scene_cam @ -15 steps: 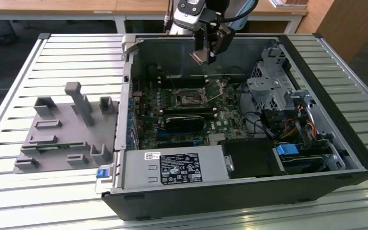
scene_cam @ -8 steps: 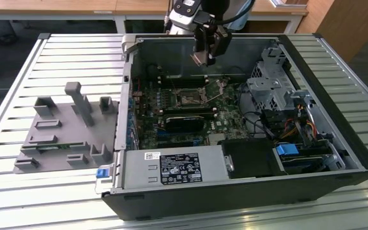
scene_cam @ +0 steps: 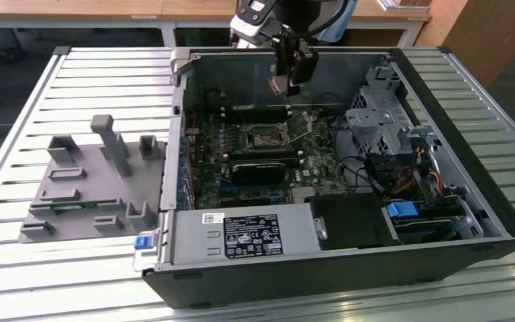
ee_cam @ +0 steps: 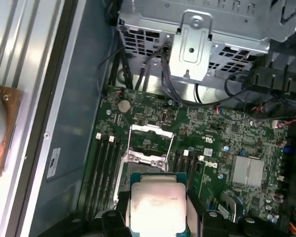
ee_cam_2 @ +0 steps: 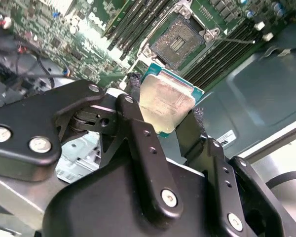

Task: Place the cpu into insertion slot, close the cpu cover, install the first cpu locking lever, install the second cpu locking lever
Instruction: 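Place the cpu into insertion slot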

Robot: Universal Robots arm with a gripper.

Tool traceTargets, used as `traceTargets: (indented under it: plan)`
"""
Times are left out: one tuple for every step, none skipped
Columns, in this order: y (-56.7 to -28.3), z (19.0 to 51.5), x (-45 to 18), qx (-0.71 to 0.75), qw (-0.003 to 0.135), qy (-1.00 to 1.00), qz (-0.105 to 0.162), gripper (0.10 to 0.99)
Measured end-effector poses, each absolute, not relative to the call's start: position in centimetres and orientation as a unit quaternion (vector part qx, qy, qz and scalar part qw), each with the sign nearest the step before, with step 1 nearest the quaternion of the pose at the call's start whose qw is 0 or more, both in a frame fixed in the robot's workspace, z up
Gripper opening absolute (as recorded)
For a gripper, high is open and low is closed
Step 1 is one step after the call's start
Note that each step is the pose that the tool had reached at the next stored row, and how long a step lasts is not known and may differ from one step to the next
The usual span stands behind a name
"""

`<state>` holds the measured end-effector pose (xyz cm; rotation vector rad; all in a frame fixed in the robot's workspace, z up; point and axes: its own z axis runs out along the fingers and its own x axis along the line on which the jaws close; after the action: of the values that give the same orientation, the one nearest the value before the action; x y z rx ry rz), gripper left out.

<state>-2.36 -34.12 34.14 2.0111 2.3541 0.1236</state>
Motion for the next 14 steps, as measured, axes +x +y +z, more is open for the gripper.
traceTargets:
  plan:
    - [-34.1, 34.1, -2.4, 0.656, 0.022, 0.754, 0.040, 0.537]
    - [-34.1, 34.0, -2.4, 0.662, 0.022, 0.748, 0.040, 0.537]
    - [-34.1, 33.9, -2.4, 0.667, 0.022, 0.743, 0.039, 0.537]
    - [-34.1, 33.8, -2.4, 0.673, 0.023, 0.739, 0.039, 0.537]
    - [-34.1, 33.7, -2.4, 0.677, 0.023, 0.735, 0.039, 0.537]
    - [-34.0, 33.6, -2.4, 0.679, 0.023, 0.733, 0.039, 0.537]
    - [-33.8, 33.4, -2.4, 0.680, 0.023, 0.732, 0.039, 0.537]
    - [-33.7, 33.3, -2.4, 0.681, 0.023, 0.731, 0.038, 0.537]
    - [-33.6, 33.2, -2.5, 0.682, 0.023, 0.730, 0.038, 0.537]
    - [-33.5, 33.1, -2.5, 0.682, 0.023, 0.730, 0.037, 0.537]
    - [-33.4, 33.0, -2.5, 0.683, 0.023, 0.729, 0.036, 0.537]
    - [-33.3, 32.8, -2.6, 0.684, 0.023, 0.729, 0.036, 0.537]
    - [-33.2, 32.7, -2.6, 0.684, 0.023, 0.728, 0.035, 0.537]
    - [-33.2, 32.6, -2.7, 0.684, 0.023, 0.728, 0.035, 0.537]
